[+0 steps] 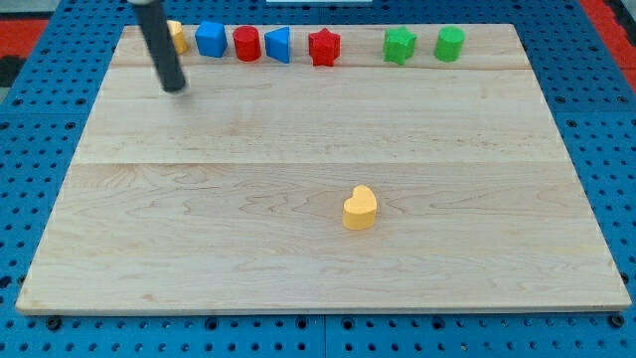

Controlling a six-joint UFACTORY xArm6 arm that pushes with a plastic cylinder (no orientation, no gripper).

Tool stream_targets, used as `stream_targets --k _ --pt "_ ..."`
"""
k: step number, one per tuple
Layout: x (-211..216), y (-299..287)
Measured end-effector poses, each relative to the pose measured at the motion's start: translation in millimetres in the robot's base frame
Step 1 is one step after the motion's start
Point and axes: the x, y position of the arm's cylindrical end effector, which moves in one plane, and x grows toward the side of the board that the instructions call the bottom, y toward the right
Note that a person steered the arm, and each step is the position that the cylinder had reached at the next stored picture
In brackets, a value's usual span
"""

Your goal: Push the yellow heart towards the center of the board

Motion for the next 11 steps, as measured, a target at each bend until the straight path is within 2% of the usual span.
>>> stream_targets --k 1,2,3,4,5,6,7,8,9,10,11 --pt "31 124" --pt "81 221" --pt "132 265" --pt "197 236" --pt "156 192" --pt "142 171" --pt "201 178" --pt "194 152" --pt "148 128" --pt "125 117" --pt "105 61"
